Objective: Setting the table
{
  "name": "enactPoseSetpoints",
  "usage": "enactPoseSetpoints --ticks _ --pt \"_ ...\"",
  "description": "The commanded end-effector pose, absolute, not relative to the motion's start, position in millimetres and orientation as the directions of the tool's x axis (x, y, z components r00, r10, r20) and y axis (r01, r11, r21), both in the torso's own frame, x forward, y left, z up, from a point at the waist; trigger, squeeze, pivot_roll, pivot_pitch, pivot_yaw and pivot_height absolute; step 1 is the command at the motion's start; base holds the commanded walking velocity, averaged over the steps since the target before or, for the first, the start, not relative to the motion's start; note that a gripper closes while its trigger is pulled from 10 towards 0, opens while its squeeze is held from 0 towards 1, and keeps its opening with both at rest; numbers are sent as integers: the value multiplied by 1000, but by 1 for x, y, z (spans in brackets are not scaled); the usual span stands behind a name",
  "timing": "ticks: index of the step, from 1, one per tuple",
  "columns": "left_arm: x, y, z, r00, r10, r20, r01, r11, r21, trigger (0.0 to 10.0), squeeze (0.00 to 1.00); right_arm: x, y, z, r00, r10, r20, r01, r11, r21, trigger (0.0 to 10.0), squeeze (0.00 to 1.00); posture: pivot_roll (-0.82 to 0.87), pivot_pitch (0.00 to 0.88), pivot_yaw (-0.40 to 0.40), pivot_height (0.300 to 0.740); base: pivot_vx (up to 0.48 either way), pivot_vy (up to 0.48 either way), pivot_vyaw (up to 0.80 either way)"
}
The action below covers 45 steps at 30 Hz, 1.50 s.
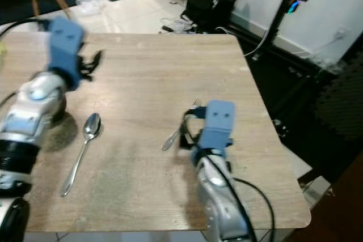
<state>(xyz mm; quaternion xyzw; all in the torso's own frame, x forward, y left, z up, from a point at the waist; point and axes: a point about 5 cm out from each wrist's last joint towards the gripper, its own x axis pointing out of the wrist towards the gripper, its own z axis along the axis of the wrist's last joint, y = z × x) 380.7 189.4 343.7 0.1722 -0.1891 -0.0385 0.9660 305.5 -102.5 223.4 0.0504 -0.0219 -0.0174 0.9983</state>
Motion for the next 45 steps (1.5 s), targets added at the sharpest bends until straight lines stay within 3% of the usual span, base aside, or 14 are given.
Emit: enactPoseSetpoints --ticks 1,6,7,16,21,28,29,30,31,35,37,45 --pt "374 200 349 919 -98 382 -47 934 354 10000 0 309 -102 216 998 -58 10 57 994 93 10000 1000 72 191 31 740 0 0 0" --pt "363 219 349 918 -47 393 -115 918 380 10000 0 327 -91 216 995 -102 4 101 990 99 10000 1000 86 186 21 740 0 0 0" --pt "360 220 348 919 -43 393 -122 915 385 10000 0 333 -88 217 992 -125 4 124 988 88 10000 0 97 184 15 740 0 0 0" --pt "352 223 348 918 -29 395 -141 908 394 10000 0 353 -78 203 974 -204 -100 212 974 79 10000 0 127 184 -5 740 0 0 0" --pt "350 226 346 923 -11 385 -153 906 394 10000 0 358 -63 176 960 -109 -257 174 954 243 10000 0 134 187 -6 740 0 0 0" --pt "350 222 346 926 -9 378 -150 908 390 10000 0 369 -59 163 955 -99 -280 156 969 189 9765 0 136 190 -11 740 0 0 0" --pt "350 221 346 926 -10 377 -149 909 390 10000 0 371 -61 164 957 -105 -268 152 976 159 7020 0 135 191 -13 740 0 0 0" --pt "350 221 346 926 -10 377 -149 909 390 10000 0 371 -61 164 957 -105 -268 152 976 159 7020 0 135 191 -13 740 0 0 0" --pt "350 221 345 927 -9 375 -148 910 388 10000 0 374 -63 165 959 -103 -264 148 976 159 5725 0 135 191 -13 740 0 0 0" --pt "350 221 344 928 -5 372 -148 912 383 10000 0 378 -68 170 964 -117 -239 149 981 124 5725 0 135 191 -21 740 0 0 0" --pt "350 221 343 929 -1 370 -151 912 380 10000 0 380 -72 168 958 -137 -254 164 983 88 0 0 131 191 -28 740 0 0 0" --pt "348 222 340 931 15 365 -160 915 370 10000 0 380 -81 152 937 -167 -308 199 977 74 0 0 129 196 -44 740 0 0 0"
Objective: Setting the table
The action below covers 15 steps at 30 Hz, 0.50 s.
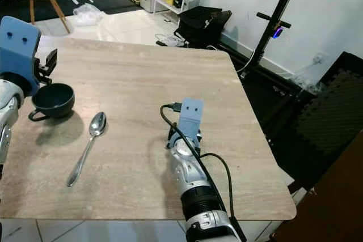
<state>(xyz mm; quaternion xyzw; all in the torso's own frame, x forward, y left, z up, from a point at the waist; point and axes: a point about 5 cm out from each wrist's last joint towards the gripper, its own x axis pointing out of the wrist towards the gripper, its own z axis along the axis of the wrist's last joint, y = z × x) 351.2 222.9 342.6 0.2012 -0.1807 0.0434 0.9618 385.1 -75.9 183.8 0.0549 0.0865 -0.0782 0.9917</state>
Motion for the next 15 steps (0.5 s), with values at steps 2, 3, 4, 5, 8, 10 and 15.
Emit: enactPoseSetpoints --ticks 2,3,4,5,8,10,15 --pt "348 222 340 931 17 364 -161 916 369 10000 0 380 -83 150 934 -172 -314 206 975 78 0 0 129 196 -44 740 0 0 0" --pt "347 223 339 932 19 363 -162 916 368 10000 0 380 -87 148 931 -178 -320 214 973 82 0 0 127 193 -45 740 0 0 0" --pt "347 223 339 932 21 362 -164 916 367 10000 0 380 -92 147 928 -185 -324 224 971 86 0 0 127 193 -45 740 0 0 0" --pt "347 223 339 932 21 362 -164 916 367 10000 0 380 -92 147 928 -185 -324 224 971 86 0 0 127 193 -45 740 0 0 0" --pt "347 224 338 933 25 360 -166 916 366 10000 0 381 -104 145 922 -208 -328 250 964 90 0 0 124 190 -44 740 0 0 0" --pt "347 224 338 933 26 360 -166 916 365 10000 0 382 -110 145 919 -222 -326 263 961 87 0 0 122 188 -43 740 0 0 0" --pt "348 222 337 933 24 360 -164 917 363 10000 0 381 -139 144 917 -253 -308 289 954 79 0 0 125 176 -39 740 0 0 0"
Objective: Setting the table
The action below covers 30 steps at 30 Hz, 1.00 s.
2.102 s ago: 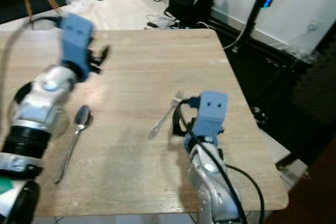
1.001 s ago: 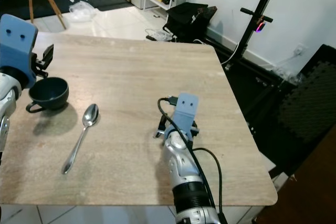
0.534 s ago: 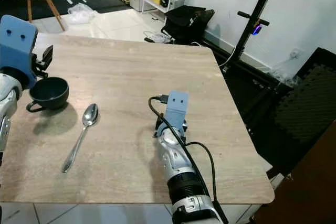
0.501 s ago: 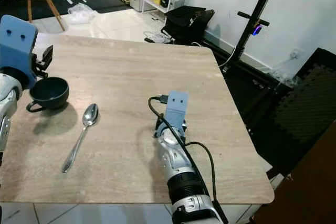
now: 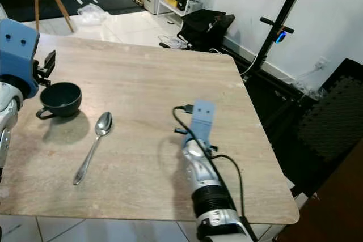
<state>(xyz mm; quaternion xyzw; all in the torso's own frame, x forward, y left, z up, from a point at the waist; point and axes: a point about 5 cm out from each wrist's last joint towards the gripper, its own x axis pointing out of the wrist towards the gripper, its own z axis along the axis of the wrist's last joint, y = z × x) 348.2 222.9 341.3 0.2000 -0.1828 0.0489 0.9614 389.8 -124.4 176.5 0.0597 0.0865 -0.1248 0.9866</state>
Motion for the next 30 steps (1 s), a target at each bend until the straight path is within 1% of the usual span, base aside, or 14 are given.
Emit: enactPoseSetpoints --ticks 1,4,5,6,7,8,9,11,12,13,16,19,23,30 --pt "348 222 337 933 24 360 -164 917 363 10000 0 381 -139 144 917 -253 -308 289 954 79 0 0 125 176 -39 740 0 0 0" --pt "348 221 338 932 22 361 -162 918 362 10000 0 380 -148 144 925 -236 -299 273 958 86 0 0 125 176 -39 740 0 0 0" --pt "347 221 337 934 14 358 -151 922 357 10000 0 377 -165 145 936 -215 -278 243 967 71 6157 0 119 172 -41 740 0 0 0" --pt "347 221 337 934 14 358 -151 922 357 10000 0 377 -165 145 936 -215 -278 243 967 71 6157 0 119 172 -41 740 0 0 0" --pt "346 221 337 936 7 351 -136 930 343 10000 0 373 -182 148 942 -211 -261 230 972 46 10000 0 118 174 -41 740 0 0 0" --pt "345 222 337 942 -2 337 -112 942 318 10000 0 369 -197 150 944 -214 -252 229 973 34 10000 0 112 174 -38 740 0 0 0" --pt "345 222 337 942 -2 337 -112 942 318 10000 0 369 -197 150 944 -214 -252 229 973 34 10000 0 112 174 -38 740 0 0 0" --pt "344 224 336 952 -43 303 -49 956 288 10000 0 362 -220 154 940 -235 -247 249 968 29 10000 0 110 175 -37 740 0 0 0" --pt "344 224 336 952 -43 303 -49 956 288 10000 0 362 -220 154 940 -235 -247 249 968 29 10000 0 110 175 -37 740 0 0 0" --pt "343 231 336 962 -73 264 -6 958 287 10000 0 353 -232 156 936 -228 -268 251 966 54 10000 0 107 176 -29 740 0 0 0" --pt "342 238 336 966 -72 248 -5 955 296 10000 0 345 -236 154 934 -211 -290 242 967 75 10000 0 105 178 -26 740 0 0 0" --pt "341 244 336 969 -58 242 -19 953 304 10000 0 335 -236 150 929 -192 -317 235 967 103 10000 0 104 177 -26 740 0 0 0" --pt "341 246 332 972 -50 231 -24 951 308 10000 0 316 -222 140 926 -97 -364 162 975 155 10000 0 103 178 -25 740 0 0 0" --pt "341 241 328 975 -67 212 0 953 302 10000 0 297 -208 135 925 -22 -379 64 993 99 10000 0 97 179 -24 740 0 0 0"
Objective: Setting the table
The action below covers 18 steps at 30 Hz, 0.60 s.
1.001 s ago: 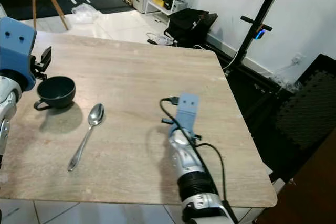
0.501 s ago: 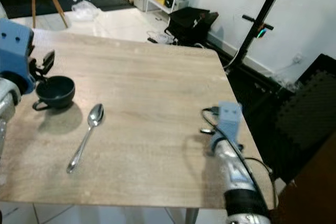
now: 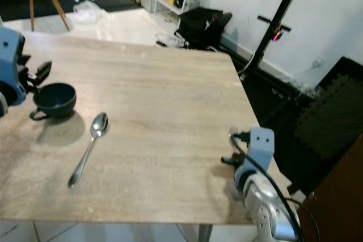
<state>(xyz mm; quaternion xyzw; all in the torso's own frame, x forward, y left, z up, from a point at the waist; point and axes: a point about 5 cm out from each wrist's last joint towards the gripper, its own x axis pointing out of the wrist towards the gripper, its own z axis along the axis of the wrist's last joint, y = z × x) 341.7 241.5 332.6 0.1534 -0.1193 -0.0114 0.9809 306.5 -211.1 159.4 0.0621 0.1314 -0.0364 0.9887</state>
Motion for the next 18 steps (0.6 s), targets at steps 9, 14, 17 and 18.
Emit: enactPoseSetpoints --ticks 9,14,17,18 --pt "343 237 326 975 -74 209 9 955 298 10000 0 304 -202 150 950 5 -312 2 1000 23 10000 0 94 173 -18 740 0 0 0" --pt "343 233 323 976 -79 205 16 955 295 10000 0 319 -191 163 968 15 -249 2 998 68 10000 0 96 171 -18 740 0 0 0" --pt "343 232 322 976 -81 203 18 956 294 10000 0 322 -188 165 969 19 -246 0 997 77 10000 522 96 171 -18 740 0 0 0" --pt "343 232 322 976 -81 203 18 956 294 10000 0 323 -186 165 970 25 -243 -4 996 86 10000 1000 96 171 -18 740 0 0 0"
